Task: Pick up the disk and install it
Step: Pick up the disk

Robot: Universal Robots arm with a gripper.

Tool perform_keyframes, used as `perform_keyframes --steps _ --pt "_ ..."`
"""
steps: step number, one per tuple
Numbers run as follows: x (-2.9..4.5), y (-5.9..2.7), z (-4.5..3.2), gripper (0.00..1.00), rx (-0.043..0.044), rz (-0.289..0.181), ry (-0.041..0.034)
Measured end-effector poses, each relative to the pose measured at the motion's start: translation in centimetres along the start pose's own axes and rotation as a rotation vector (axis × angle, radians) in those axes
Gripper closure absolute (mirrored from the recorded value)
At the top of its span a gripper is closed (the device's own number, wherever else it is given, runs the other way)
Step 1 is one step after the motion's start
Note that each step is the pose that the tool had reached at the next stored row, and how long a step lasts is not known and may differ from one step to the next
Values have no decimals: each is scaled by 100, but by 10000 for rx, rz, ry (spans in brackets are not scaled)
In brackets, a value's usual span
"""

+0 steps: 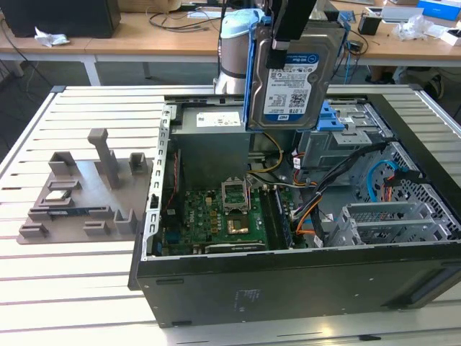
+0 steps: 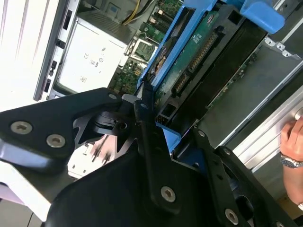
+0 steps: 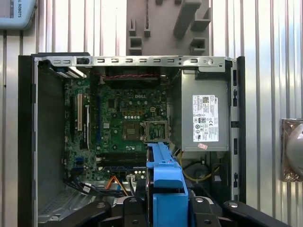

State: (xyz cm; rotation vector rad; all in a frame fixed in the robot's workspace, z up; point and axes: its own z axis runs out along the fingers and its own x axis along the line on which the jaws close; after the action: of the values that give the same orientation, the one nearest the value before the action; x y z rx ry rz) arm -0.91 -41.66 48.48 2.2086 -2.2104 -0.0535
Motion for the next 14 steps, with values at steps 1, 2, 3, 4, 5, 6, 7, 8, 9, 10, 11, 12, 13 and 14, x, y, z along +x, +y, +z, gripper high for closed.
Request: perform_keyframes --steps 1,2,3,4,5,6,7,8,9,10,11,12,13,14 --pt "20 0 2 63 0 0 1" --pt "42 0 3 63 0 1 1" --pt "78 0 5 63 0 0 1" --pt "120 0 7 63 0 0 0" --pt "135 -1 8 63 0 0 0" --pt "152 0 8 63 0 1 1" --pt "172 0 9 63 0 1 1" --pt "186 0 10 63 0 1 0" --pt "212 0 11 63 0 0 0" --pt "231 -1 11 63 1 1 0" --pt "251 -1 12 63 1 1 0" --pt "273 -1 13 63 0 0 0" --pt "284 -1 13 63 1 1 1" --pt "308 -1 14 63 0 0 1"
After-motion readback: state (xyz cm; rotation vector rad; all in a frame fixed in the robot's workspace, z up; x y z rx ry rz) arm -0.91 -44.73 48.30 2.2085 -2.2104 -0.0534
